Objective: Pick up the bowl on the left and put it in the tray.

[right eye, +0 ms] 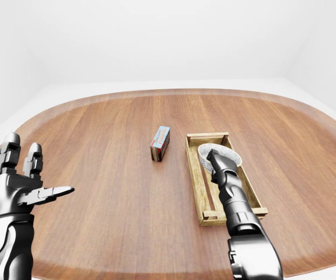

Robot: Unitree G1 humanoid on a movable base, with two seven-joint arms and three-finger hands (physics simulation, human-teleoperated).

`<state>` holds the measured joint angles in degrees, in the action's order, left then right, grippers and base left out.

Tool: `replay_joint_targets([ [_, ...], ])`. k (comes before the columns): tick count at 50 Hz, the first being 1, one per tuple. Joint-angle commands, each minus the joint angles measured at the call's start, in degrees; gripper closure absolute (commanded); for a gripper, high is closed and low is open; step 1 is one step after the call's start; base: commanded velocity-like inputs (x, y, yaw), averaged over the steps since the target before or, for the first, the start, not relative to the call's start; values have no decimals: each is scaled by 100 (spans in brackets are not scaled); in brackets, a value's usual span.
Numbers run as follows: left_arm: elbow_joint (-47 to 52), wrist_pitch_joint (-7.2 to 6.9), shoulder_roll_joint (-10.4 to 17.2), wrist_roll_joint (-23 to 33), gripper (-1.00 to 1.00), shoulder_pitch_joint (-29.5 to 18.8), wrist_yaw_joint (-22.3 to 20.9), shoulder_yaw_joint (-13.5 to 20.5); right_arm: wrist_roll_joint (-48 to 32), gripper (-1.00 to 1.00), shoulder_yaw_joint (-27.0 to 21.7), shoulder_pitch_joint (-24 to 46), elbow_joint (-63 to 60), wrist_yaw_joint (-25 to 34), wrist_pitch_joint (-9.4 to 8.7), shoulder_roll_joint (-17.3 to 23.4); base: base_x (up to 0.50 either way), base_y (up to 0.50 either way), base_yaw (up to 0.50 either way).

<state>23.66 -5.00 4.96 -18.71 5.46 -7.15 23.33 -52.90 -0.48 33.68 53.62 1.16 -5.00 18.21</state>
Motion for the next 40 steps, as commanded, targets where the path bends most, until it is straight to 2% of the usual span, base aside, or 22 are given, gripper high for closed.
replay_joint_targets([
  [1, -301, 0, -56, 200, -100, -40, 48, -193, -112, 100, 85, 91, 588, -259, 0, -47, 0, 0, 0],
  [11, 215, 0, -89, 166, -100, 22, 114, -145, -83, 100, 138, 107, 823, -372, 0, -70, 0, 0, 0],
  [18, -21, 0, -82, 176, -100, -33, 56, -126, -69, 100, 166, 99, 883, -394, 0, -65, 0, 0, 0],
  [35, 111, 0, -71, 124, -100, -13, 82, -95, -39, 96, 186, 182, 988, -429, 0, -94, 0, 0, 0],
  [36, 113, 0, -77, 135, -100, -11, 84, -101, -31, 36, 187, 176, 987, -400, 0, -99, 0, 0, 0],
  [37, 107, 0, -82, 142, -100, -9, 84, -107, -33, 18, 191, 179, 990, -411, 0, -100, 0, 0, 1],
  [39, 58, 0, -87, 151, -100, -14, 71, -116, -1, -98, 176, 165, 982, -405, 0, -107, 0, 0, 0],
  [40, 28, 0, -85, 158, -100, -22, 69, -120, 15, -100, 174, 151, 977, -392, 0, -112, 0, 0, 0],
])
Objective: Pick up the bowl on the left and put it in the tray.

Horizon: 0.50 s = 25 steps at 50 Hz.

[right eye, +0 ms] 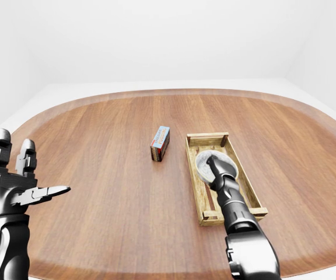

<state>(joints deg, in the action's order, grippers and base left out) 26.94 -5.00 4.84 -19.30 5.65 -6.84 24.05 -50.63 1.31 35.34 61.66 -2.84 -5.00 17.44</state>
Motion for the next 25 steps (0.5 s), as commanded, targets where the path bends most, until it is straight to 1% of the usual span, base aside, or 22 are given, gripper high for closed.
replay_joint_targets([
  [1, -338, 0, -71, 220, -100, -52, 33, -196, -211, -100, 0, -31, 158, 19, 0, -35, 0, 0, 0],
  [8, -544, 0, -64, 247, -100, -68, 14, -249, -164, -100, -7, -86, 81, 124, 0, -24, 0, 0, 0],
  [13, -493, 0, -50, 218, -100, -60, 32, -251, -201, -100, 17, -172, -14, 207, 0, -70, 0, 0, 0],
  [18, -365, 0, -52, 201, -100, -32, 61, -248, -228, -100, -3, -273, -393, 405, 0, -83, 0, 0, 0],
  [20, -236, 0, -68, 201, -100, -9, 79, -250, -290, -100, -15, -379, -796, 628, 0, -78, 0, 0, 0],
  [21, -232, 0, -72, 204, -100, -10, 77, -248, -305, -100, -21, -392, -829, 646, 0, -80, 0, 0, 0],
  [25, -350, 0, -89, 244, -100, -28, 43, -258, -546, -100, -95, -751, -2242, 1510, 0, -73, 0, 0, 0],
])
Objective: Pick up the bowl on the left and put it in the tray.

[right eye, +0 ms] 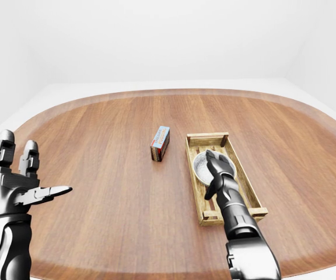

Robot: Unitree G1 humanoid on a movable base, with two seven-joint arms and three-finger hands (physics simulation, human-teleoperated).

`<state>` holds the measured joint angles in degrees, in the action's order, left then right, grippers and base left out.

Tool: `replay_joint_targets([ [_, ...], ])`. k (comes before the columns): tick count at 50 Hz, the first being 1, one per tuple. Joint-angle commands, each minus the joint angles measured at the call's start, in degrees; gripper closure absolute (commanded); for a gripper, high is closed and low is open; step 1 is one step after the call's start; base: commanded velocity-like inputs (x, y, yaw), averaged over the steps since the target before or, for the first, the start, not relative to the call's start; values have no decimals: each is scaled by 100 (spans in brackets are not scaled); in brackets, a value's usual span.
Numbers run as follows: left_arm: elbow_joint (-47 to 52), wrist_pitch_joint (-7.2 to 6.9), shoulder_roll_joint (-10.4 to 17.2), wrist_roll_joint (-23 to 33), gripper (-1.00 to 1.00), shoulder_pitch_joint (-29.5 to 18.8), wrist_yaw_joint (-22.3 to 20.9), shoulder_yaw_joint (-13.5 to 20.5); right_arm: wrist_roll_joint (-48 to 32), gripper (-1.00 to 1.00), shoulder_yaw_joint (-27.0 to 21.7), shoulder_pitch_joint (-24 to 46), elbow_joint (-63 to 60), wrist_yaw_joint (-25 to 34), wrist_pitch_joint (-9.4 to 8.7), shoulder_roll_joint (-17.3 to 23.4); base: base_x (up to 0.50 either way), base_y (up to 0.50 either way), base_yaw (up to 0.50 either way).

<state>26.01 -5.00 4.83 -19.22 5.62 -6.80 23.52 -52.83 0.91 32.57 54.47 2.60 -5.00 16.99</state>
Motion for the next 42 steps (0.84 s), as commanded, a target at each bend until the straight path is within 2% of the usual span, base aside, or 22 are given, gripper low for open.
replay_joint_targets([
  [1, -275, 0, -88, 235, -100, -25, 33, -206, -385, -100, -92, -557, -1875, 1218, 0, -41, 0, 0, 0],
  [4, -294, 0, -80, 242, -100, -41, 37, -213, -876, -100, -120, -735, -2807, 1858, 0, -27, 0, 0, 0],
  [5, -303, 0, -78, 241, -100, -59, 51, -220, -1095, -100, -105, -779, -3386, 2402, 0, -16, 0, 0, 0],
  [11, -100, 0, -91, 233, -100, -28, 83, -243, -1768, -100, -316, -617, -4316, 3281, 0, -98, 0, 0, 0],
  [16, -233, 0, -84, 235, -100, -53, 48, -229, -2154, -100, -436, -467, -4671, 3728, 0, -174, 0, 0, 0],
  [28, -395, 0, -71, 235, -100, -72, 15, -247, -2903, -100, -489, -184, -6096, 3740, 0, -443, 0, 0, 0],
  [42, -99, 0, -83, 268, -100, -16, 56, -275, -3704, -100, -526, -134, -7887, 3740, 0, -802, 0, 0, 0],
])
